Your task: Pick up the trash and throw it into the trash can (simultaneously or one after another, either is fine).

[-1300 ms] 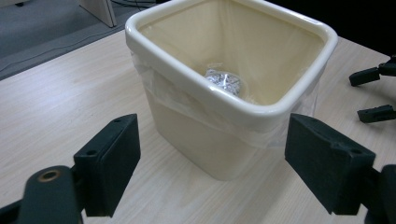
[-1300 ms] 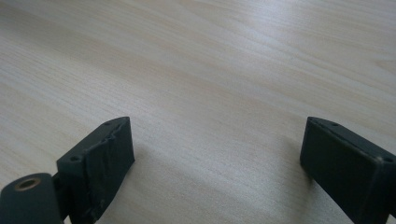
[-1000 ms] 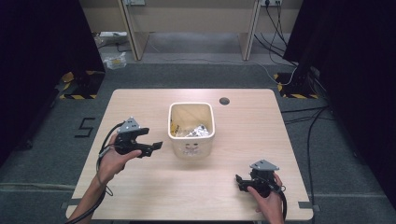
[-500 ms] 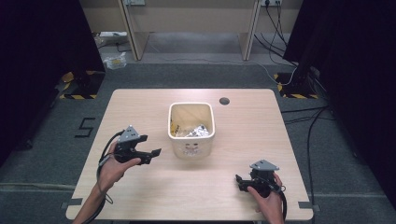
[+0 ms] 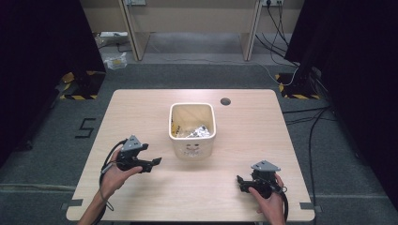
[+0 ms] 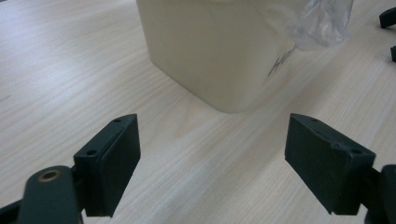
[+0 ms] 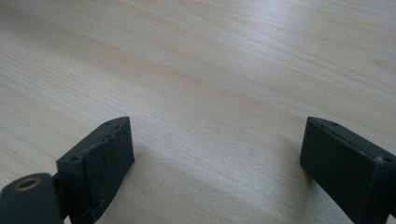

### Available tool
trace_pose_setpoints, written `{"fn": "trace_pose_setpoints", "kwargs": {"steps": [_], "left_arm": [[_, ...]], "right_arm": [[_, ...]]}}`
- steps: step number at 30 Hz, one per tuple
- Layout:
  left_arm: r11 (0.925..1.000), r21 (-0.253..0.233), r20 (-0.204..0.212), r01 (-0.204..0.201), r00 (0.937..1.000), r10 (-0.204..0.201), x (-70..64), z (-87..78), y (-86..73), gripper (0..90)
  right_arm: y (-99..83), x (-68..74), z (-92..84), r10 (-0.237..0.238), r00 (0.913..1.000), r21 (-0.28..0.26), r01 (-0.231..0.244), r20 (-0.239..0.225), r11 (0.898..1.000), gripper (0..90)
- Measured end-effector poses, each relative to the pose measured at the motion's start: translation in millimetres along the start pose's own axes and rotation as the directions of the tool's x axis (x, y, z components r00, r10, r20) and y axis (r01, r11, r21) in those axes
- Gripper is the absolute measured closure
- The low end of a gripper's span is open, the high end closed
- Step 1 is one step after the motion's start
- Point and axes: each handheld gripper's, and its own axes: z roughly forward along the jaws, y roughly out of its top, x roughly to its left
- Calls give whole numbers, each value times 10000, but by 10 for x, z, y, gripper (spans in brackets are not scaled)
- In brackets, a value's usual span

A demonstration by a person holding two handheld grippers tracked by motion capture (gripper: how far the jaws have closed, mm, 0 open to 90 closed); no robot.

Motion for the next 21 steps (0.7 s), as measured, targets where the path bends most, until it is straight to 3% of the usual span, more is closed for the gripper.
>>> {"fn": "trace_pose_setpoints", "kwargs": {"steps": [21], "left_arm": [[9977, 669, 126, -76, 9999, 67, -120, 118, -344, 177]], "right_arm": [[0, 0, 0, 1, 10000, 0, -1, 0, 10000, 101]]}}
